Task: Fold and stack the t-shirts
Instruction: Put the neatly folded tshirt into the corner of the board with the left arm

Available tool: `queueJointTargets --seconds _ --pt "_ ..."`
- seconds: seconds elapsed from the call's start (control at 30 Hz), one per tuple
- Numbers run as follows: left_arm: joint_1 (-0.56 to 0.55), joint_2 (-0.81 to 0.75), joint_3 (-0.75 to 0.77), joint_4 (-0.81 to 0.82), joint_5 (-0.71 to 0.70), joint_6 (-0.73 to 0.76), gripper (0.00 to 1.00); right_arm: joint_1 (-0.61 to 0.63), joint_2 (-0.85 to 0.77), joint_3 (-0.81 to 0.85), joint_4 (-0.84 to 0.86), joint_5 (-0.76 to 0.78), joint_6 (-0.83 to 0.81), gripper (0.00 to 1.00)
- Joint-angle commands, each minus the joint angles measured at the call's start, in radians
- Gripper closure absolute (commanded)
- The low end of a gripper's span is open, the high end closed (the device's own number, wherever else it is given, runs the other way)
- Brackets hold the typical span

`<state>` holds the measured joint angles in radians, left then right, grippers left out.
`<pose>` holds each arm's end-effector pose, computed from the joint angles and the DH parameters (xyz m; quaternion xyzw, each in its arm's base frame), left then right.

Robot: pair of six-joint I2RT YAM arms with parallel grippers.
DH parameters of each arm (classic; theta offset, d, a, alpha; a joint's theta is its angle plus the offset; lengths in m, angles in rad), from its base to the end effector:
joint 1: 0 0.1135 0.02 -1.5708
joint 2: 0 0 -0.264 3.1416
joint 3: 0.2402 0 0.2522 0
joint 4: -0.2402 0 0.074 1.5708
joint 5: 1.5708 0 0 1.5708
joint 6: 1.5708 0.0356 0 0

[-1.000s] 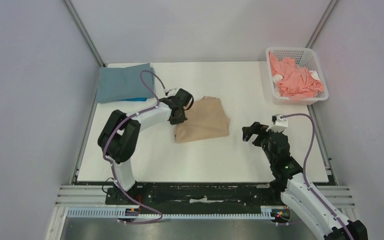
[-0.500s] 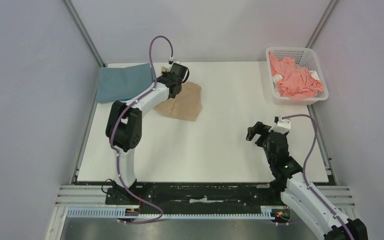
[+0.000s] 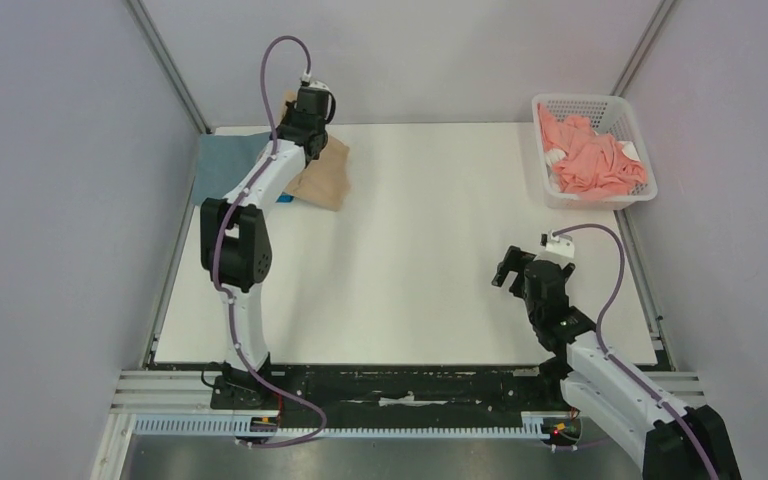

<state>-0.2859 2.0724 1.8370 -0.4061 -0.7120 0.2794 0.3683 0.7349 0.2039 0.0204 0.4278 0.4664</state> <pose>0.4671 -0.1131 0.2858 0.0837 0.8482 0.3102 0.4210 0.1533 0.0433 0.1662 0.1485 0.8368 0.0329 0.5259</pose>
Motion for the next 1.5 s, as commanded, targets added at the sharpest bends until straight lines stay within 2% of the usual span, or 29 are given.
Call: queueJointTargets --seconds 0.0,0.43,0.7,0.9,1.0,1.33,1.47 --pt "0.025 -0.037 0.113 0.062 -0.024 0.087 0.98 -0.003 0.045 0.049 0.010 0.047 -0.018 0.02" --pt "0.030 -0.074 0.252 0.021 -0.020 0.138 0.98 -0.003 0.065 0.051 0.023 0.040 -0.033 0.02" --pt "0.052 -0.055 0.235 0.036 -0.015 0.124 0.98 -0.003 0.061 0.046 0.023 0.043 -0.037 0.02" --pt "0.112 0.004 0.232 0.053 0.010 0.118 0.98 -0.003 0.064 0.043 0.017 0.044 -0.039 0.02" --pt "0.156 0.024 0.221 0.049 0.078 0.110 0.98 -0.003 0.049 0.035 0.015 0.027 -0.037 0.02" --pt "0.281 0.106 0.173 0.160 0.145 0.141 0.98 -0.002 0.040 0.026 0.034 0.072 -0.052 0.02" --pt "0.316 0.167 0.180 0.233 0.109 0.184 0.98 -0.002 0.062 0.034 0.035 0.074 -0.058 0.02"
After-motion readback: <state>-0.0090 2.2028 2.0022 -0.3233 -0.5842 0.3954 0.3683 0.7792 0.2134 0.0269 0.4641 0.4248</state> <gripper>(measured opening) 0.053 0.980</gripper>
